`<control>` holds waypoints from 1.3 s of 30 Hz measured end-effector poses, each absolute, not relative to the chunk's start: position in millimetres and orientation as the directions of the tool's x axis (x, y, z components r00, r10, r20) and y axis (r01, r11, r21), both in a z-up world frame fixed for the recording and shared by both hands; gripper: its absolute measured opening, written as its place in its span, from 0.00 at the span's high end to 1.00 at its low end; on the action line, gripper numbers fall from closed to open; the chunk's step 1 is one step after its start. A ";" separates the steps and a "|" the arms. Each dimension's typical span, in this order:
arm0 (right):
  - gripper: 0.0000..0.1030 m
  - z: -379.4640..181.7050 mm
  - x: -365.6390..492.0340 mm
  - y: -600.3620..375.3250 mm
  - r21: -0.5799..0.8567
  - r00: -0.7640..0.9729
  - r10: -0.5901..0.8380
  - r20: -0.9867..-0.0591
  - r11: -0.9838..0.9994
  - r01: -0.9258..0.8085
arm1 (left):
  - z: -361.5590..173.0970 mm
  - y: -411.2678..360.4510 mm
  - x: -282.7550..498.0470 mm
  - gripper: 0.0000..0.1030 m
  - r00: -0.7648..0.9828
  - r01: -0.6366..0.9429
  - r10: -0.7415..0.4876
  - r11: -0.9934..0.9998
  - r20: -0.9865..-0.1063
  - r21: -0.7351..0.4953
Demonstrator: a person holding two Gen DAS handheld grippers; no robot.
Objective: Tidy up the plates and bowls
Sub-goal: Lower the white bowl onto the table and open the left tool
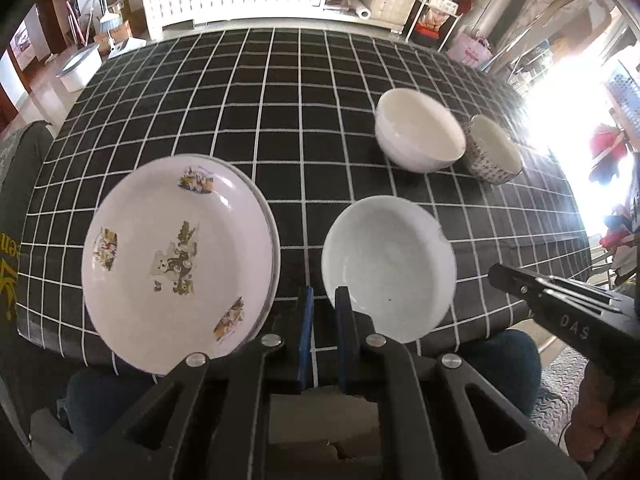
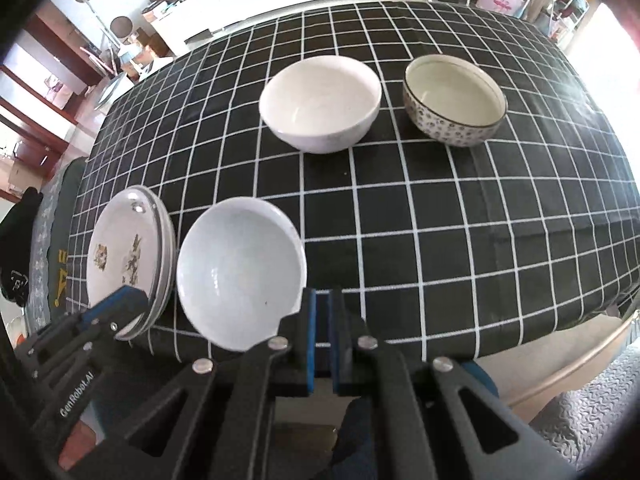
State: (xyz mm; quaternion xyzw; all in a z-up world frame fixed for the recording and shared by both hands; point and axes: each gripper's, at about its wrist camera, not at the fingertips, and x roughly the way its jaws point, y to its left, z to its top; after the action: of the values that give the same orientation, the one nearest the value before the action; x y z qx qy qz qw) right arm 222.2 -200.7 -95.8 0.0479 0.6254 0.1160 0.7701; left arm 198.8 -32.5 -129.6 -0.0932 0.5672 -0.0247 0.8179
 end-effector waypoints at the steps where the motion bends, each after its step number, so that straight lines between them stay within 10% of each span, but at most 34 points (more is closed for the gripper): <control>1: 0.92 -93.2 222.6 -200.6 0.223 0.194 0.243 -0.951 0.968 -0.119 | -126.9 -33.9 198.2 0.92 0.358 -0.061 -0.147 0.982 -0.922 -0.180; 12: 0.72 -48.9 230.9 -212.6 0.233 0.226 0.266 -0.937 0.959 -0.162 | -79.7 -42.4 206.7 0.81 0.407 -0.048 -0.125 0.986 -0.905 -0.158; 39: 0.71 -55.9 341.0 -220.5 0.257 0.195 0.287 -0.938 0.952 -0.164 | -71.9 -75.3 328.4 0.76 0.321 0.004 -0.178 0.982 -0.930 -0.187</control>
State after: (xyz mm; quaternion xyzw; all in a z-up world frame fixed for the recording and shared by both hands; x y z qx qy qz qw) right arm 341.0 -220.5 -55.9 0.0496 0.6172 0.1460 0.7715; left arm 328.4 -75.3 -71.9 -0.0751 0.5798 -0.0563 0.8093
